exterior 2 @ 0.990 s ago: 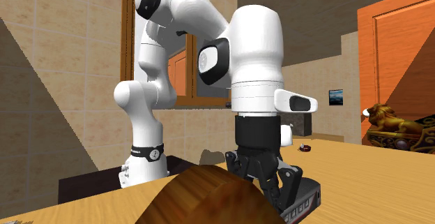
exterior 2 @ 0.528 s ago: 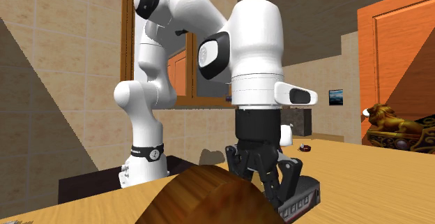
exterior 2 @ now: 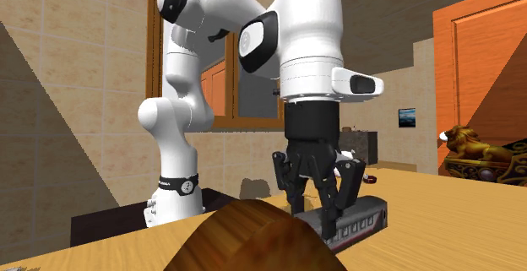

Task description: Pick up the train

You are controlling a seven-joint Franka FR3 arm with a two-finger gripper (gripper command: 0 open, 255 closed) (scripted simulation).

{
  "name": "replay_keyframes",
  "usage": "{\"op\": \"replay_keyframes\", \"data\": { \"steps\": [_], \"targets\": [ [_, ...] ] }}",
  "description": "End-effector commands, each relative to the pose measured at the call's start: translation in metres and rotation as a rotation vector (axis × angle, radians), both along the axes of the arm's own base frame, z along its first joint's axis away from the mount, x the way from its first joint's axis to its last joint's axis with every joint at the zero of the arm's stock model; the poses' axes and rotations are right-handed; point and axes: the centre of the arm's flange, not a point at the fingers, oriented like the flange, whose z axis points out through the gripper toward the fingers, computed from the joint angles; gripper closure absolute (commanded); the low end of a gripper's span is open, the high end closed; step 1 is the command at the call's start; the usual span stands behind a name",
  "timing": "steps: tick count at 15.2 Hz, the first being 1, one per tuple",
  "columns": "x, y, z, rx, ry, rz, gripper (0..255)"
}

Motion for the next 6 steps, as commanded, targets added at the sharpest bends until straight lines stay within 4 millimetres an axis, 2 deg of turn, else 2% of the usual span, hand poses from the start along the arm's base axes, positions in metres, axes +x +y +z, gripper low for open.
{"op": "replay_keyframes", "data": {
  "steps": [1, 4, 6],
  "targets": [
    [0.000, 0.001, 0.012, 0.000, 0.000, 0.000, 255],
    [0.000, 0.001, 0.028, 0.000, 0.000, 0.000, 255],
    [0.000, 0.001, 0.029, 0.000, 0.000, 0.000, 255]
  ]
}}
